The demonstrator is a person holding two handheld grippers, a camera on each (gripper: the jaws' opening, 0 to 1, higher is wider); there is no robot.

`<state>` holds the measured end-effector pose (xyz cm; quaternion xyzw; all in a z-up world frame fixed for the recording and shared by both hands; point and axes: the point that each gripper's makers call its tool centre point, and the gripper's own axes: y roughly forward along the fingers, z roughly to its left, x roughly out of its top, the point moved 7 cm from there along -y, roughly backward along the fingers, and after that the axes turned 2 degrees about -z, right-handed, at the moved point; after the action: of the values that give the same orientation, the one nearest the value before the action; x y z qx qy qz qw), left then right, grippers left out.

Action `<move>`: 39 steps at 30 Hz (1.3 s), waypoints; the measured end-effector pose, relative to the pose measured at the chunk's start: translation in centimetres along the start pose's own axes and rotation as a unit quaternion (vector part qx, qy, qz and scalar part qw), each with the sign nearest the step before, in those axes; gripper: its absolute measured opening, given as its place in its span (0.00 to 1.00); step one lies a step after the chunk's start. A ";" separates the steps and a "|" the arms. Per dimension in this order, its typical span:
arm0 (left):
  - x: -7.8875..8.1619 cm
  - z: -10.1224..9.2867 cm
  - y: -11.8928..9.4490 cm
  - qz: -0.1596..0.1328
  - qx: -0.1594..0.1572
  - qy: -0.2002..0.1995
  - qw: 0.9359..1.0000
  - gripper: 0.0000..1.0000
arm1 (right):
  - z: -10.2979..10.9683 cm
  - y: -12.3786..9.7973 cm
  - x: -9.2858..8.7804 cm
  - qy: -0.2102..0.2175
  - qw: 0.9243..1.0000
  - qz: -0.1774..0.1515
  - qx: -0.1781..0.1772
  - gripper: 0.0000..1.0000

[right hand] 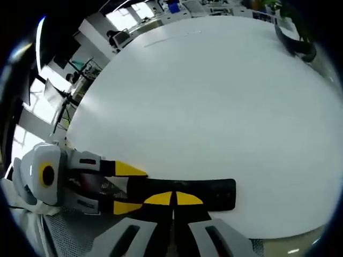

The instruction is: Press the specified remote control buttons in sequence, fully releasing each button before pressing the next.

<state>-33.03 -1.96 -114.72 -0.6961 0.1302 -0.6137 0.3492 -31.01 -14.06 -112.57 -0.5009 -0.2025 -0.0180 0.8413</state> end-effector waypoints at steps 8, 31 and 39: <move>0.0 0.3 0.0 0.004 -0.018 0.014 1.000 0.25 | 0.2 0.0 -0.2 -0.015 0.999 0.047 -0.007 0.00; 0.2 0.8 0.6 -0.008 -0.041 0.029 0.999 0.25 | 0.3 0.3 -0.8 -0.019 0.998 0.050 -0.022 0.00; 0.3 0.7 0.5 -0.008 -0.038 0.033 0.999 0.25 | 0.4 0.1 -0.7 -0.025 0.998 0.049 -0.030 0.00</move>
<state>-32.15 -2.30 -114.84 -0.6897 0.1593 -0.6333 0.3129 -31.76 -13.79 -112.74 -0.5357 -0.1985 0.0297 0.8202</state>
